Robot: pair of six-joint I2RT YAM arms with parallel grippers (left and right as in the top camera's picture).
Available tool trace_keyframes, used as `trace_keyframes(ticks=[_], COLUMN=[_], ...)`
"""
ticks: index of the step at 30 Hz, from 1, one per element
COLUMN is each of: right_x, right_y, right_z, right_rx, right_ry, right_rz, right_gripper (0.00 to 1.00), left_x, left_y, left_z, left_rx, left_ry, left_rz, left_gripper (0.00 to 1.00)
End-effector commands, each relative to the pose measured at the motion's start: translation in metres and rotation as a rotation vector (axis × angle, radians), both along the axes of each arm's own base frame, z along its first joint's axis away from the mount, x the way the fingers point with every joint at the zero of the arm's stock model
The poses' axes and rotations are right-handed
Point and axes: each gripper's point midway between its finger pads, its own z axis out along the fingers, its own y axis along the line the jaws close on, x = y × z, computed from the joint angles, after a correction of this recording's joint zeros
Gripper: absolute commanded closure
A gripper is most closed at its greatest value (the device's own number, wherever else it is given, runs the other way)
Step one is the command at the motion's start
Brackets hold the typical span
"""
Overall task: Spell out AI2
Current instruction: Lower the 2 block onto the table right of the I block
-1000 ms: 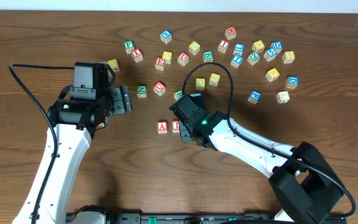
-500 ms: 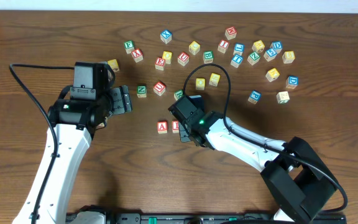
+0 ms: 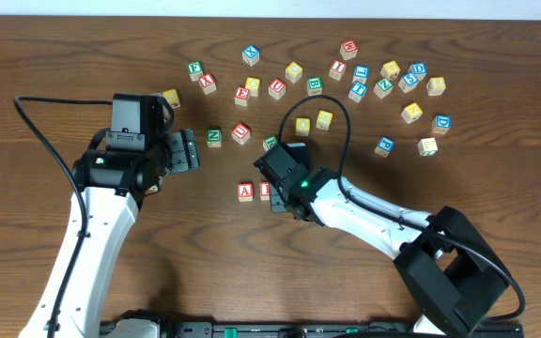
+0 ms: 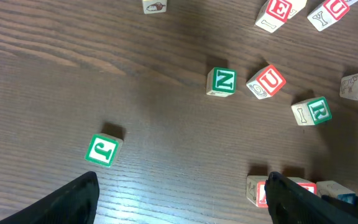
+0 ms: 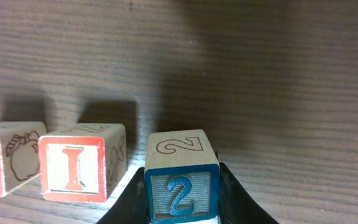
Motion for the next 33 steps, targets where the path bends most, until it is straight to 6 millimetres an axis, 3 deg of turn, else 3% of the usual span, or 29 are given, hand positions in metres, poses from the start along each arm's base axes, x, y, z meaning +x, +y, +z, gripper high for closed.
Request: trace_keyframes(ticks=[1, 33], right_x=[0.0017, 0.0033], right_y=[-0.002, -0.0002], right_z=[-0.0032, -0.0109], right_rx=[-0.012, -0.013], right_ry=[-0.014, -0.012], right_rz=[-0.023, -0.023], right_gripper=[0.99, 0.99], left_x=[0.0032, 0.0032], left_y=[0.0036, 0.0035], left_z=[0.0046, 0.0046], left_rx=[0.016, 0.016], left_ry=[-0.011, -0.011], left_rz=[0.001, 0.001], left_gripper=[0.16, 0.16])
